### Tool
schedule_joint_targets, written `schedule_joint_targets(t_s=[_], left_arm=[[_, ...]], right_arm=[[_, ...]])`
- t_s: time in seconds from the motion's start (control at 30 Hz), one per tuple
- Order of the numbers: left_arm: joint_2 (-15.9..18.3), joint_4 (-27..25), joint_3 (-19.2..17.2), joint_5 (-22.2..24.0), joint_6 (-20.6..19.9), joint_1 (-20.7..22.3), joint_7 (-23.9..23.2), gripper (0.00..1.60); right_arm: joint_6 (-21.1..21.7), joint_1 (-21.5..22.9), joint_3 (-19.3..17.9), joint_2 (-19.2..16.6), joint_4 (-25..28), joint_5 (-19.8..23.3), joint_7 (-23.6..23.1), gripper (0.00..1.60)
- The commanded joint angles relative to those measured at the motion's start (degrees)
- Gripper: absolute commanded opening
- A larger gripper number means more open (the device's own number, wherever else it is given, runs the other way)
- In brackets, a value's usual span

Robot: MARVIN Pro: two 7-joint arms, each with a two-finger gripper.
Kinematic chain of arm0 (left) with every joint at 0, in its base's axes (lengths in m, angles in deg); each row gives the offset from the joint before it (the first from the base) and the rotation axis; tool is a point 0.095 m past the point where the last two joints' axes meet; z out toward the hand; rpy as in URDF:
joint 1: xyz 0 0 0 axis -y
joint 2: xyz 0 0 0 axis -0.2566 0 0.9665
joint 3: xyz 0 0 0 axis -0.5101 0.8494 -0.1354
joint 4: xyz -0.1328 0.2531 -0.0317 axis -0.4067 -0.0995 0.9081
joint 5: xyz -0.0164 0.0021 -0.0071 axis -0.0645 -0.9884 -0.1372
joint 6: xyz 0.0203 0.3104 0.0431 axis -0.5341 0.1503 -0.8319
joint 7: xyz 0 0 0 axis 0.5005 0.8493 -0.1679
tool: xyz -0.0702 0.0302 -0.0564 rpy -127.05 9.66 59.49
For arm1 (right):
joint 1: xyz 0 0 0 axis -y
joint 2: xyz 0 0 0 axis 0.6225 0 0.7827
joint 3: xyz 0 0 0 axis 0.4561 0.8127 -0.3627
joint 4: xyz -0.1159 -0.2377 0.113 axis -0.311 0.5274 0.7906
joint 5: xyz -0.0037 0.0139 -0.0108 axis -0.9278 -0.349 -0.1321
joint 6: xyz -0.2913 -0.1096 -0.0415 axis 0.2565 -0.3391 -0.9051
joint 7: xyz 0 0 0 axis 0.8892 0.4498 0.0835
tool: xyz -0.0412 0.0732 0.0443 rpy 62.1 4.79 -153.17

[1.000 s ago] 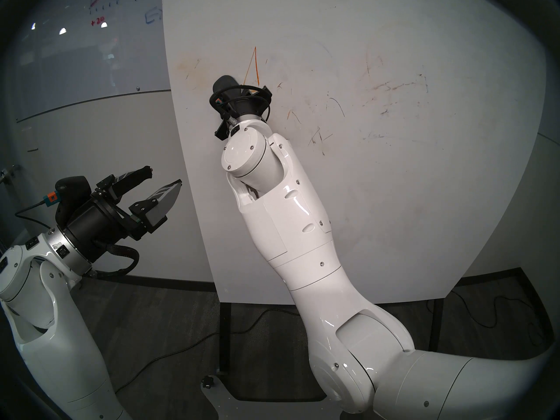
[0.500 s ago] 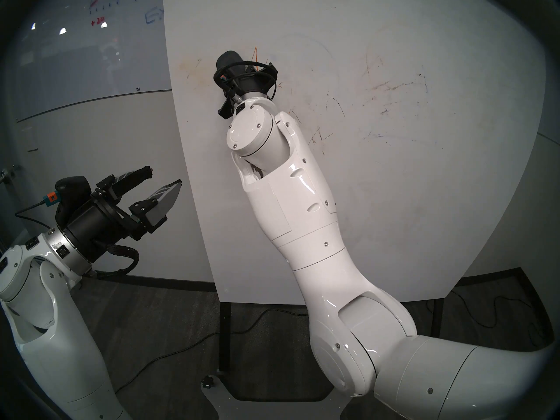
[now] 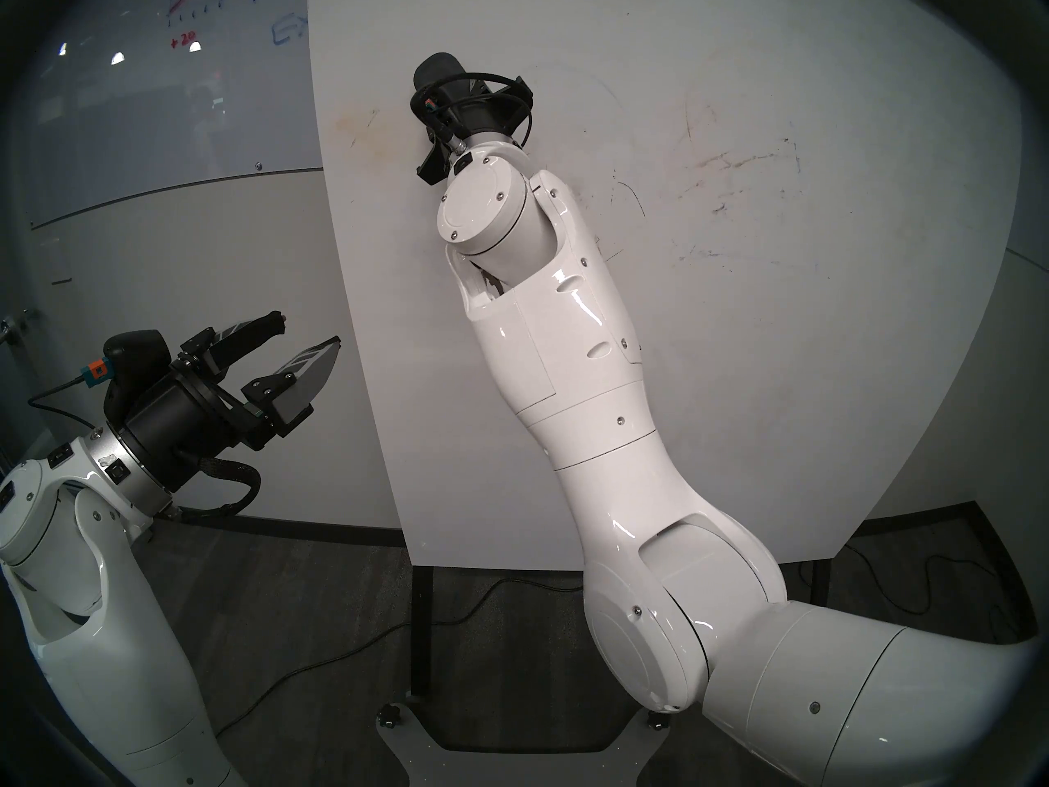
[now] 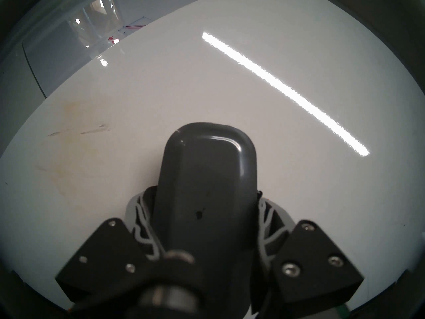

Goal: Erase all marks on the whiteboard with the eraser

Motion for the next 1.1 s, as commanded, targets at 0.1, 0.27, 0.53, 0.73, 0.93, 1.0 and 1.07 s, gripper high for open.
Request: schedule_joint_targets(t_s=[0.1,0.27,0.53,0.73,0.93,1.0,1.07], left_arm=[[0.10,-0.91,0.11,0.12,-0.04,-0.03,-0.01,1.60],[0.10,-0.91,0.11,0.12,-0.04,-0.02,-0.01,1.60],[0.10,-0.91,0.10,0.10,-0.04,-0.02,-0.02,1.60],[0.10,-0.91,0.09,0.09,-0.03,-0.02,-0.02,1.60],[0.09,-0.91,0.09,0.08,-0.03,-0.01,-0.03,1.60],[0.10,-0.91,0.09,0.08,-0.03,-0.01,-0.03,1.60],[0.10,-0.91,0.09,0.08,-0.02,0.00,-0.03,1.60]], right_arm=[[0.77,4.99,-6.51,-4.31,-2.61,-0.88,1.89,0.00],[0.25,6.15,-7.49,-4.66,-3.05,-0.96,1.94,0.00],[-0.40,7.07,-9.57,-5.87,-3.28,-1.02,1.83,0.00],[-0.71,6.65,-11.06,-6.78,-2.54,-0.95,1.50,0.00],[-0.43,5.23,-11.85,-6.98,-1.60,-0.19,0.76,0.00],[-0.25,4.37,-12.30,-6.85,-1.43,0.01,0.30,0.00],[-0.30,3.50,-12.87,-6.71,-1.26,0.06,-0.13,0.00]])
